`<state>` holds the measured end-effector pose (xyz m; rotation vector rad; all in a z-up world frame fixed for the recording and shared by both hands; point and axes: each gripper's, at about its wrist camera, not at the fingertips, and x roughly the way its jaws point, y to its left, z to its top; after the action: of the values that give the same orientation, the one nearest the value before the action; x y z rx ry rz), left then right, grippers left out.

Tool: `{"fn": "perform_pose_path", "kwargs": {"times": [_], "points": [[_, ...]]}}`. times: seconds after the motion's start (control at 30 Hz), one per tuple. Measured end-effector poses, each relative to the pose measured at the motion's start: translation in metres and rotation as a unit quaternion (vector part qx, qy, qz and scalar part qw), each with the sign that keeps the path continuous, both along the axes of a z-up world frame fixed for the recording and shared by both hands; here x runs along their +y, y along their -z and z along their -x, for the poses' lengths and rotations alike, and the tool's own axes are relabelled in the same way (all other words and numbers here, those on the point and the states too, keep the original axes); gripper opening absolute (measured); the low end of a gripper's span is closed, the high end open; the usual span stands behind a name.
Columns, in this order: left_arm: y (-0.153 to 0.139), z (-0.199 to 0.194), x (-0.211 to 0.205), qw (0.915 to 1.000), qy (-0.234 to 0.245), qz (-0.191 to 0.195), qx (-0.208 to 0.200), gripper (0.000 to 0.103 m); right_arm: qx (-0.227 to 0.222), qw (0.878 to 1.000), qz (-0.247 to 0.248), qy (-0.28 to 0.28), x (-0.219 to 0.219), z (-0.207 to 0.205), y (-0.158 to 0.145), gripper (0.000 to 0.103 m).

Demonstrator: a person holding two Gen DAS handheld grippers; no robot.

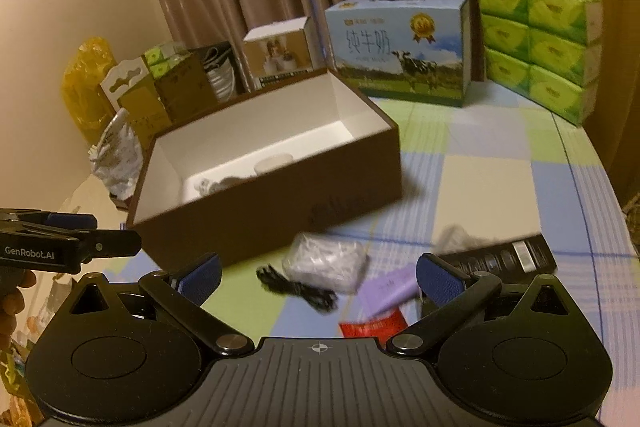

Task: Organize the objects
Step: 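Move right tool toward red candy packet while left tool approaches black cable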

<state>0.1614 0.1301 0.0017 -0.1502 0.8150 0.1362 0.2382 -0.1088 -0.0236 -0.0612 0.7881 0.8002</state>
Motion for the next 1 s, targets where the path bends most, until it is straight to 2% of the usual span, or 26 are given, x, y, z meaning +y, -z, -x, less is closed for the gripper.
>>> {"fn": "perform_pose_path", "kwargs": {"times": [0.67, 1.0], "points": [[0.037, 0.01, -0.044, 0.9984, 0.029, 0.005, 0.047, 0.095, 0.042, 0.997, 0.043, 0.047, -0.049, 0.011, 0.033, 0.101], [0.058, -0.001, -0.054, 0.9971, 0.038, 0.001, 0.065, 0.094, 0.062, 0.995, 0.047, 0.063, -0.046, 0.005, 0.048, 0.1]]}}
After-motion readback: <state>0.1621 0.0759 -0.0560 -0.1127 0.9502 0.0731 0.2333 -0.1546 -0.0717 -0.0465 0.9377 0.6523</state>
